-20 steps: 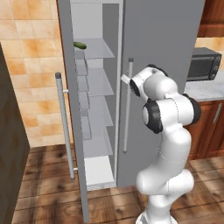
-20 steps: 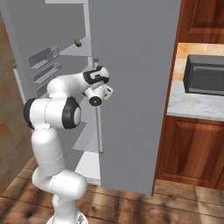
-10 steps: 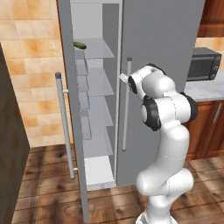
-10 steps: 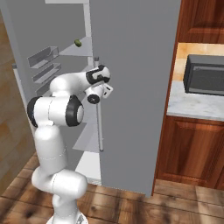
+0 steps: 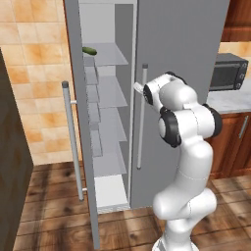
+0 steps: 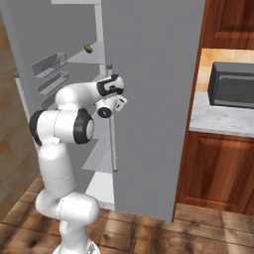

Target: Pick up the frozen fish from the freezer, place it on any shelf in the fridge, and close the fridge and freezer doors when done.

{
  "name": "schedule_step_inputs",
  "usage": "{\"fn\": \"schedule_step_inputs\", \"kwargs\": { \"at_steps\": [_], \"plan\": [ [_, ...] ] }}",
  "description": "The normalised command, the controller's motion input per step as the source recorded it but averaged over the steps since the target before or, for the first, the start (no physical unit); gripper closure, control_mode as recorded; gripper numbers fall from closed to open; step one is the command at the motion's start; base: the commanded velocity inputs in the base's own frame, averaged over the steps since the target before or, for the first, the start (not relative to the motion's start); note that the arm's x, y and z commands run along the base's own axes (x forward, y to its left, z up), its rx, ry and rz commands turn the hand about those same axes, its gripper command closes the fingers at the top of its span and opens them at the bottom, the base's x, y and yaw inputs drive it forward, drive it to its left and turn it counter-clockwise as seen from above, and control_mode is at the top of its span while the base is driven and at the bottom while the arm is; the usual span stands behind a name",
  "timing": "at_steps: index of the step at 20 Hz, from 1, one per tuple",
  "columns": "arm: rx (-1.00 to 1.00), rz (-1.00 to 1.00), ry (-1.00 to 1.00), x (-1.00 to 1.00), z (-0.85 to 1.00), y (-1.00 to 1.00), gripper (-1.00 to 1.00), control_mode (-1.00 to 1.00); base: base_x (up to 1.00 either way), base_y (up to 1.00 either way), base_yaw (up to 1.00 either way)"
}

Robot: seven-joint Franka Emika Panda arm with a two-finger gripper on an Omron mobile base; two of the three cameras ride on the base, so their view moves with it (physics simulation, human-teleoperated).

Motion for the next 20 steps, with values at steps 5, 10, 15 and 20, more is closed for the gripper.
{"fn": "schedule_step_inputs", "kwargs": {
  "at_steps": [5,10,15,20],
  "plan": [
    [0.00,-0.01,0.00,-0.11,0.31,0.00,-1.00,-1.00,0.00,0.00,0.00],
    [0.00,-0.04,-0.01,-0.38,0.36,0.00,-1.00,-1.00,0.00,0.00,0.00],
    [0.01,-0.07,-0.07,-0.55,0.51,-0.02,-1.00,-1.00,0.00,0.00,0.00],
    [0.02,-0.08,-0.13,-0.79,0.63,-0.07,-1.00,-1.00,0.00,0.00,0.00]
  ]
}}
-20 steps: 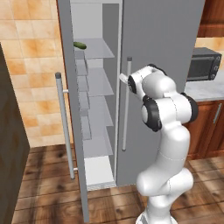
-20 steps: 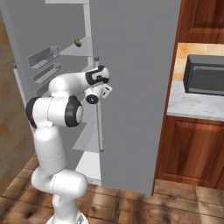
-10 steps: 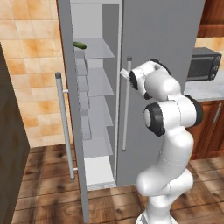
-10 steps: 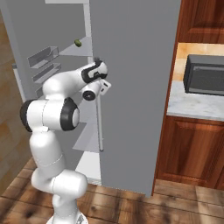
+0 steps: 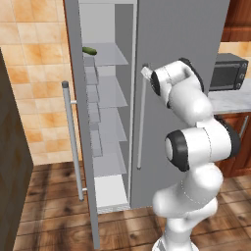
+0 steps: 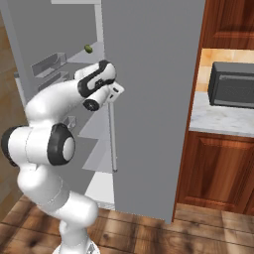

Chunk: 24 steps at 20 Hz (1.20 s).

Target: Pick up the frozen fish from the freezer, place it on any shelf in the fridge, and close the fridge and freezer doors when done.

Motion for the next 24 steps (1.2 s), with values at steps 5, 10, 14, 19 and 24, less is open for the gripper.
{"fn": "schedule_step_inputs", "kwargs": {
  "at_steps": [5,10,14,19,24],
  "plan": [
    [0.04,-0.08,-0.14,-1.00,0.87,-0.06,-1.00,-1.00,0.00,0.00,0.00],
    [0.02,-0.10,-0.08,-1.00,1.00,-0.06,-1.00,-1.00,0.00,0.00,0.00],
    [0.00,-0.06,0.00,-1.00,1.00,-0.08,-1.00,-1.00,0.00,0.00,0.00],
    [0.00,-0.01,0.03,-1.00,1.00,-0.26,-1.00,-1.00,0.00,0.00,0.00],
    [0.00,0.00,0.20,-1.00,0.79,-0.55,-1.00,-1.00,0.00,0.00,0.00]
  ]
}}
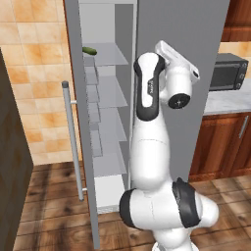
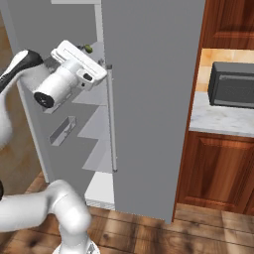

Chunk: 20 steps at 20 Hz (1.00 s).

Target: Pick up the frozen fish from the freezer, place it on any shelf in the fridge, and close the fridge and freezer doors when done.

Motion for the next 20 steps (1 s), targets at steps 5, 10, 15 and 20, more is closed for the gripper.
{"fn": "schedule_step_inputs", "kwargs": {
  "at_steps": [5,10,15,20],
  "plan": [
    [0.00,0.00,0.32,-1.00,0.63,-0.66,-1.00,-1.00,0.00,0.00,0.00],
    [0.00,0.00,0.42,-1.00,0.90,-0.56,-1.00,-1.00,0.00,0.00,0.00],
    [-0.05,0.00,0.49,-1.00,0.36,-0.21,-1.00,-1.00,0.00,0.00,0.00],
    [-0.03,0.08,0.28,-1.00,-0.43,0.39,-1.00,-1.00,0.00,0.00,0.00]
  ]
}}
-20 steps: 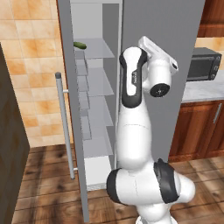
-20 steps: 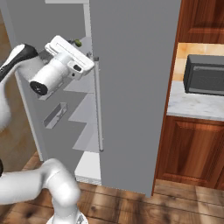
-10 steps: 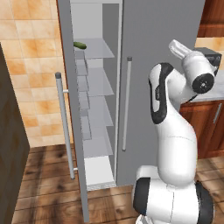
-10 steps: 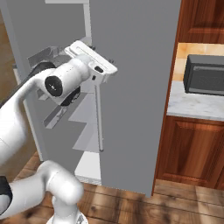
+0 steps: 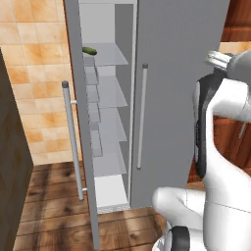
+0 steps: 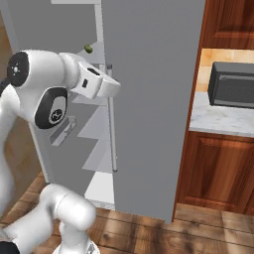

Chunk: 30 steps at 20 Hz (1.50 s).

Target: Pick up the frozen fish from the freezer, place it on any shelf in the fridge, and close the fridge and freezer doors when done.

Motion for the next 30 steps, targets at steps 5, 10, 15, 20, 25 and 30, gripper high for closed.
{"fn": "schedule_step_inputs", "kwargs": {
  "at_steps": [5,10,15,20,25,30],
  "plan": [
    [0.00,0.07,0.08,-1.00,-0.52,0.61,-1.00,-1.00,0.00,0.00,0.00],
    [0.00,0.00,-0.01,-1.00,-0.19,0.98,-1.00,-1.00,0.00,0.00,0.00],
    [0.00,0.00,-0.05,-0.96,-0.12,1.00,-1.00,-1.00,0.00,0.00,0.00],
    [0.00,-0.02,-0.09,-0.90,0.00,1.00,-1.00,-1.00,0.00,0.00,0.00],
    [0.00,-0.17,-0.05,-0.49,0.00,1.00,-1.00,-1.00,0.00,0.00,0.00],
    [0.00,-0.28,0.00,-0.02,-0.14,0.73,-1.00,-1.00,0.00,0.00,0.00]
  ]
}}
